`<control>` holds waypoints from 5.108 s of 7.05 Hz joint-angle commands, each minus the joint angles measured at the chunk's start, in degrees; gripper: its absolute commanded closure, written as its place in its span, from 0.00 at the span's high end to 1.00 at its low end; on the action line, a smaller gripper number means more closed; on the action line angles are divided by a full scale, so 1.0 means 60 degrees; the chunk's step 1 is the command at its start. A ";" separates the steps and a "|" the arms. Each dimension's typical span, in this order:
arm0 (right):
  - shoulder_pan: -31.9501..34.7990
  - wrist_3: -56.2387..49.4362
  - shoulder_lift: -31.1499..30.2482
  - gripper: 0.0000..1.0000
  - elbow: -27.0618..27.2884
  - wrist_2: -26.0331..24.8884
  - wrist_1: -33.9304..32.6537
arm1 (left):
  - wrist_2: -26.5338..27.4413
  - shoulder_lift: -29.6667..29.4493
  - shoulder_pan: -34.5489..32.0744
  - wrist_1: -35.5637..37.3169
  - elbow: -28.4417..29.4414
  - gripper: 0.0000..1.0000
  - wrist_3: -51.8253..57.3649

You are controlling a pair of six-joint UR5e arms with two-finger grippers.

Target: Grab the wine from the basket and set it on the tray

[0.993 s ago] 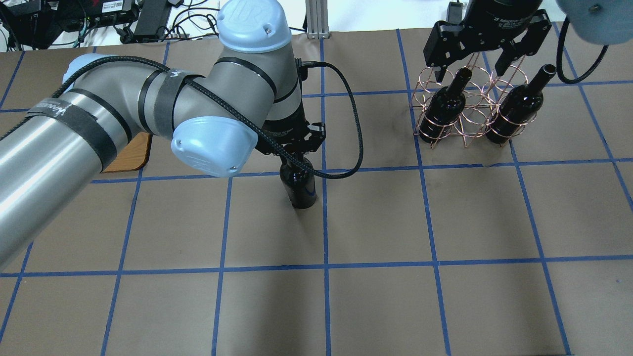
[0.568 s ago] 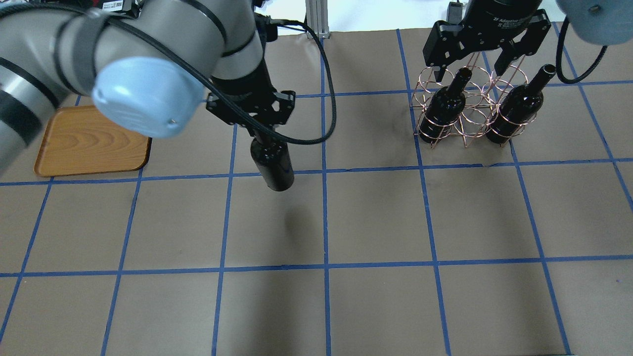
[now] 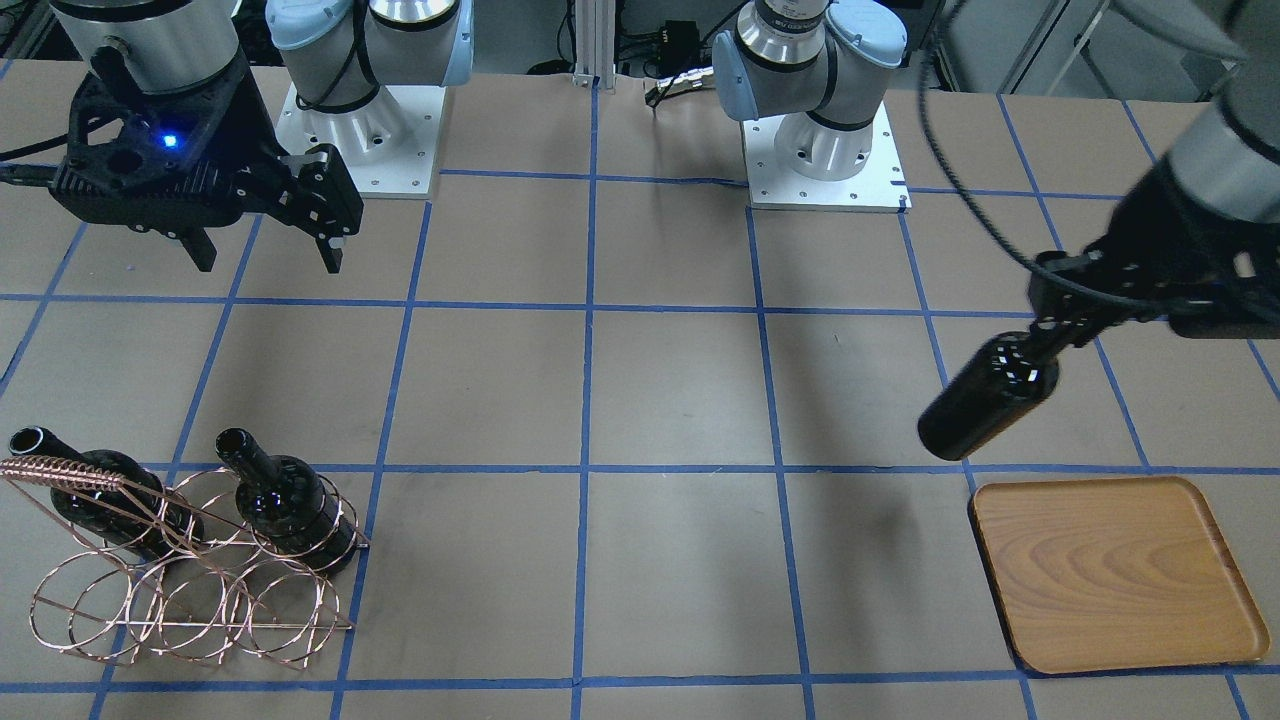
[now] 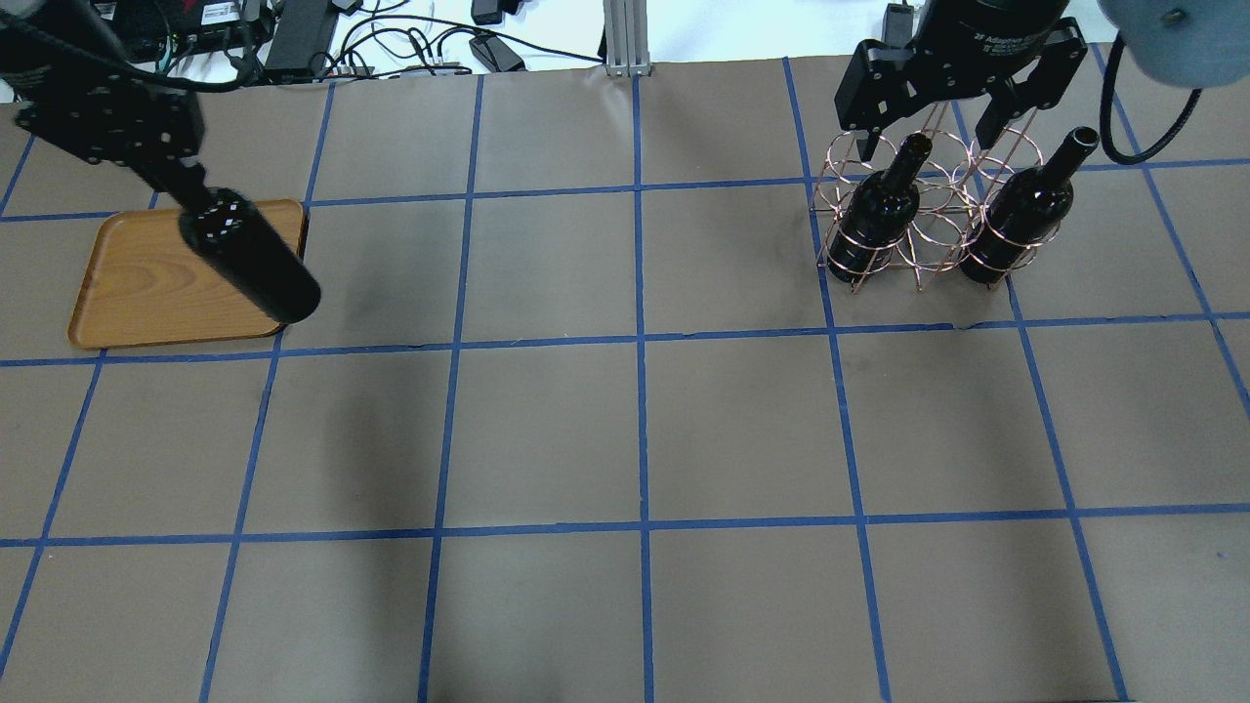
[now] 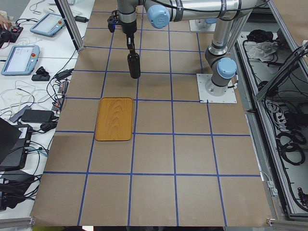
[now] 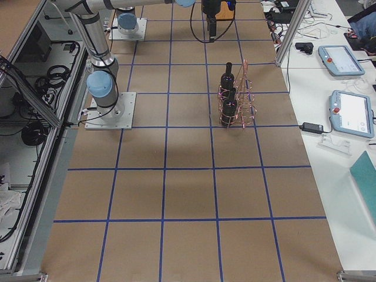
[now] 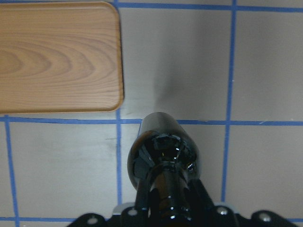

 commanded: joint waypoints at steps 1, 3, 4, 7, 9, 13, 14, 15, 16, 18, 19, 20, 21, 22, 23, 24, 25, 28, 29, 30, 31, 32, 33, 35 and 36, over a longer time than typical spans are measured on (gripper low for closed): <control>0.0001 -0.0004 0.0000 1.00 0.0000 0.0031 -0.0017 | 0.0092 -0.0786 0.1109 0.0922 0.0408 0.00 0.1772; 0.0001 0.0011 0.0000 1.00 0.0000 0.0061 -0.0003 | 0.0035 -0.1841 0.1693 0.1646 0.0818 0.00 0.2625; 0.0001 0.0011 0.0000 1.00 0.0000 0.0061 -0.0003 | -0.0009 -0.2179 0.1812 0.1733 0.0879 0.00 0.2776; 0.0001 0.0011 0.0000 1.00 0.0000 0.0090 -0.0017 | -0.0156 -0.2387 0.1813 0.2057 0.0807 0.00 0.2705; 0.0001 -0.0004 0.0000 1.00 0.0015 0.0090 -0.0003 | -0.0185 -0.2446 0.1828 0.2042 0.0719 0.00 0.2719; 0.0001 -0.0004 0.0000 1.00 0.0015 0.0090 -0.0018 | -0.0637 -0.2431 0.1959 0.2042 0.0703 0.76 0.3129; 0.0001 -0.0004 0.0000 1.00 0.0015 0.0090 -0.0018 | -0.0640 -0.2228 0.2032 0.1984 0.0703 0.77 0.3115; 0.0001 -0.0004 0.0000 1.00 0.0015 0.0090 -0.0018 | -0.0625 -0.1864 0.1989 0.1592 0.0762 0.77 0.3071; 0.0001 -0.0018 0.0014 1.00 0.0015 0.0090 -0.0018 | -0.0581 -0.1280 0.1858 0.1080 0.0791 0.77 0.2998; 0.0001 -0.0019 0.0014 1.00 0.0015 0.0090 -0.0018 | -0.0450 -0.0093 0.0809 0.0257 0.0733 0.77 0.1208; 0.0001 -0.0019 0.0015 1.00 0.0015 0.0090 -0.0018 | -0.0261 0.0246 -0.0184 0.0197 0.0660 0.78 0.0645; 0.0001 -0.0019 0.0015 1.00 0.0015 0.0090 -0.0018 | -0.0143 0.0336 -0.1426 0.0124 0.0515 0.78 0.0581; 0.0001 -0.0019 0.0015 1.00 0.0015 0.0090 -0.0018 | 0.0685 0.0381 -0.2700 0.0239 0.0238 0.78 -0.0029; 0.0001 -0.0019 0.0015 1.00 0.0015 0.0090 -0.0018 | 0.0693 0.0468 -0.3525 0.0226 0.0090 0.78 -0.0499; 0.0001 -0.0019 0.0015 1.00 0.0015 0.0075 -0.0018 | 0.0258 0.0571 -0.4012 0.0226 0.0103 0.79 -0.1403; 0.0001 -0.0019 0.0000 1.00 0.0015 0.0090 -0.0018 | 0.0225 0.0804 -0.4191 0.0095 0.0088 0.79 -0.1832; 0.0001 -0.0019 0.0000 1.00 0.0015 0.0090 -0.0018 | 0.0210 0.0951 -0.4207 -0.0240 0.0074 0.79 -0.2185; 0.0001 -0.0019 0.0000 1.00 0.0029 0.0090 -0.0018 | 0.0225 0.1464 -0.3449 -0.1062 -0.0159 0.79 -0.3170; 0.0001 -0.0019 0.0000 1.00 0.0015 0.0090 -0.0018 | 0.0123 0.1625 -0.3431 -0.1223 -0.0407 0.79 -0.3170; 0.0001 -0.0019 0.0000 1.00 0.0015 0.0090 -0.0018 | 0.0166 0.1728 -0.3402 -0.1225 -0.0410 0.80 -0.3155; 0.0001 -0.0019 0.0000 1.00 0.0015 0.0090 -0.0018 | 0.0137 0.1772 -0.3358 -0.1109 -0.0453 0.81 -0.2677; 0.0001 -0.0019 0.0000 1.00 0.0015 0.0090 -0.0018 | 0.0180 0.1831 -0.3314 -0.1064 -0.0468 0.85 -0.2628; 0.0001 -0.0019 0.0014 1.00 0.0015 0.0090 -0.0018 | 0.0137 0.1831 -0.3314 -0.1049 -0.0468 0.85 -0.2642; 0.0001 -0.0019 0.0000 1.00 0.0015 0.0104 -0.0018 | 0.0224 0.1846 -0.3372 -0.1034 -0.0483 0.86 -0.2628; 0.0001 -0.0019 0.0000 1.00 0.0029 0.0104 -0.0018 | 0.0167 0.1832 -0.3372 -0.1020 -0.0483 0.86 -0.2642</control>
